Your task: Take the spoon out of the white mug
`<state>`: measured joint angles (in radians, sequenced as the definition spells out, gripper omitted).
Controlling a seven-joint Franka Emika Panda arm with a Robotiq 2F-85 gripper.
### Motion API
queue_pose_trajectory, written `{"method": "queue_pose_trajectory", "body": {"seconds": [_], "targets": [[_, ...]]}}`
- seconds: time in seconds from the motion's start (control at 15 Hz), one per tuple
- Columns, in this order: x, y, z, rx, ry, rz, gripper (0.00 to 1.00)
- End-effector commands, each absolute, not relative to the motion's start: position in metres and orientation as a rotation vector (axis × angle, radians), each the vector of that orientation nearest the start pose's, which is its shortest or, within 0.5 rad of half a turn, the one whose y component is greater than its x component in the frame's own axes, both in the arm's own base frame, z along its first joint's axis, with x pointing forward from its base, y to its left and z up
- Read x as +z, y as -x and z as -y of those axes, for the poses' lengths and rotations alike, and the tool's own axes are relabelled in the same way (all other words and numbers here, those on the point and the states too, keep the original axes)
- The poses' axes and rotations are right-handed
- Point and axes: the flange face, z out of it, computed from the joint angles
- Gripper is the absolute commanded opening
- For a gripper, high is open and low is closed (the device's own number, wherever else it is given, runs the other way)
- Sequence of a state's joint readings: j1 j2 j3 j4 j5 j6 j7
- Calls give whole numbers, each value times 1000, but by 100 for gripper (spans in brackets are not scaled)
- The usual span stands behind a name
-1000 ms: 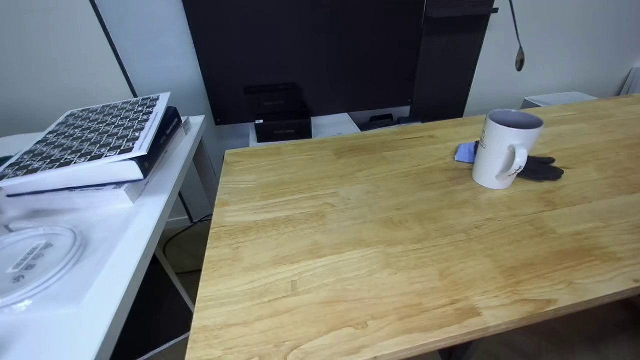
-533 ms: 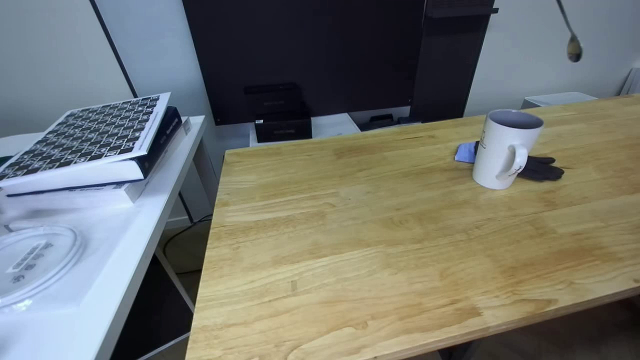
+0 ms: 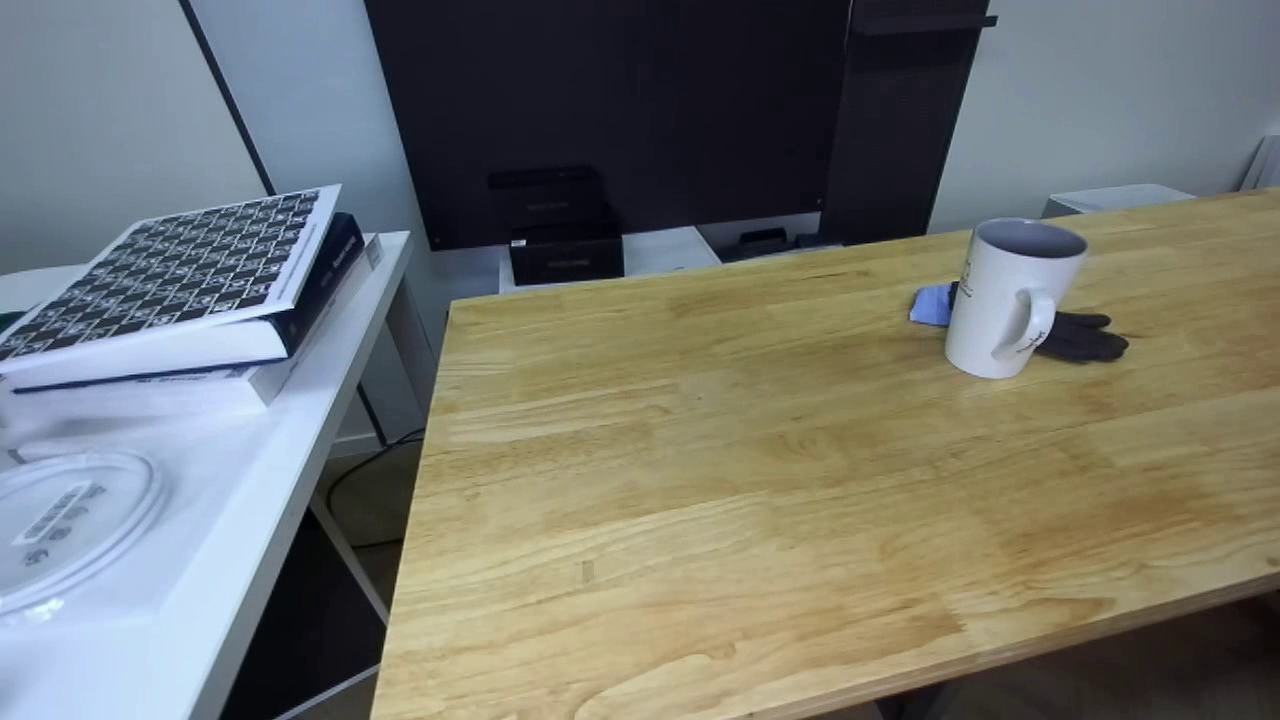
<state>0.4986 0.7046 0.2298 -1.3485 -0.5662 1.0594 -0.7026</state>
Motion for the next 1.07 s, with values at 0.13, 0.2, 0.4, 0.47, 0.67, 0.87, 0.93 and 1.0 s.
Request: {"method": "queue_pose_trajectory", "body": {"seconds": [0.13, 0.2, 0.4, 0.47, 0.67, 0.87, 0.93, 1.0], "targets": [[276, -517, -294, 1660, 2321, 2047, 4], [271, -521, -288, 1638, 2324, 2044, 4], [256, -531, -268, 1543, 2339, 2041, 4], [252, -535, -262, 1512, 2353, 2029, 4], [239, -543, -237, 1456, 2387, 1970, 4], [227, -547, -217, 1433, 2391, 1916, 4], [223, -547, -212, 1433, 2387, 1904, 4], [219, -545, -207, 1440, 2380, 1888, 4]]}}
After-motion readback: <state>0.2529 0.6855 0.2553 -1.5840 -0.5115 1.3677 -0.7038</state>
